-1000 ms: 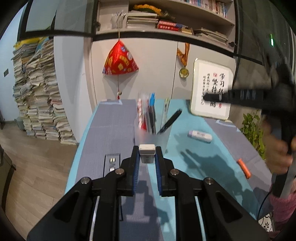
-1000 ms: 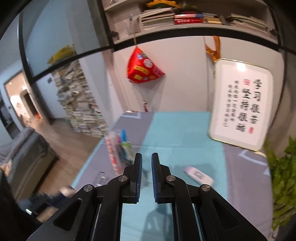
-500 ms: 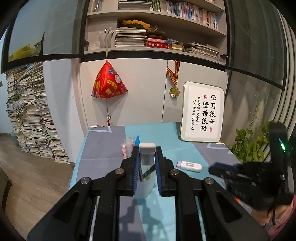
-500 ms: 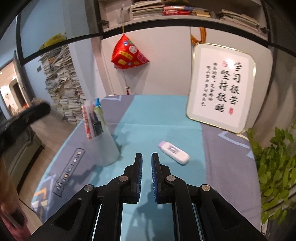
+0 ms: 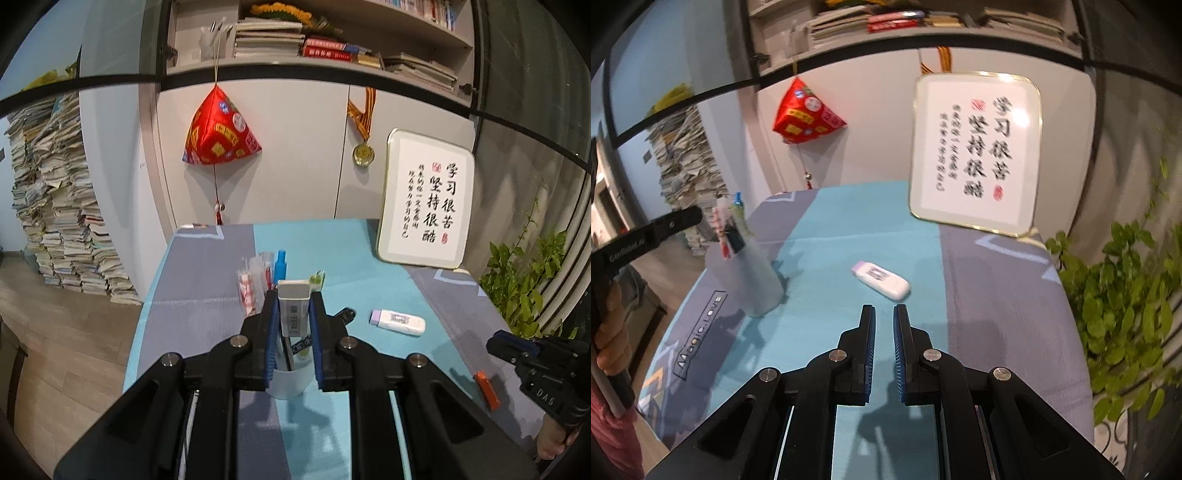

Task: Organize stationery

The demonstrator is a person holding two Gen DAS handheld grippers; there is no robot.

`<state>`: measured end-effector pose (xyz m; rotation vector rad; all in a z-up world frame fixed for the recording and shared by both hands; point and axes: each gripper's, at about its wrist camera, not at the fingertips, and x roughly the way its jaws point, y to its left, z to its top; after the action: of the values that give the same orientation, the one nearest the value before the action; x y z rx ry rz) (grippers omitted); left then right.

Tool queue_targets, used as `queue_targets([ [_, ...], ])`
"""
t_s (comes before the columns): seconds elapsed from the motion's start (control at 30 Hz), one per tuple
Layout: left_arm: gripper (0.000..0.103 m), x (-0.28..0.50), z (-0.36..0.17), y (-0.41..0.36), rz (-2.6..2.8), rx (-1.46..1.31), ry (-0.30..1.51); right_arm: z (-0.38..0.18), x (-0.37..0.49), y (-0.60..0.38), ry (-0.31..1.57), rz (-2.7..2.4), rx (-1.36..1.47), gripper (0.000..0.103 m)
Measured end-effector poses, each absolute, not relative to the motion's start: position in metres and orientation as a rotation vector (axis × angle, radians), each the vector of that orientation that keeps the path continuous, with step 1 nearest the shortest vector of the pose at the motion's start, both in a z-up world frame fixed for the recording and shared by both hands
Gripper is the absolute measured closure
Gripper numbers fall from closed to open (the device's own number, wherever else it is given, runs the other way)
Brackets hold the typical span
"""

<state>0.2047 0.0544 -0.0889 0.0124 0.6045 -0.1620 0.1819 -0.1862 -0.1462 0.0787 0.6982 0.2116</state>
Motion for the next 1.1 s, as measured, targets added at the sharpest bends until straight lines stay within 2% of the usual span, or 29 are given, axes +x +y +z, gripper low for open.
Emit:
queue_targets([
  [0.53,0.088,0.218,-0.114,0.061,-0.132,0.013,0.715,-0.159,0.183,-0.196,0.737,0.202,0.106,0.094],
  [1.1,0.088,0.203,-0.109,0.057,-0.139,0.022,0.687,-0.161,0.181,-0.195,0.751,0.200,0.108,0.094],
])
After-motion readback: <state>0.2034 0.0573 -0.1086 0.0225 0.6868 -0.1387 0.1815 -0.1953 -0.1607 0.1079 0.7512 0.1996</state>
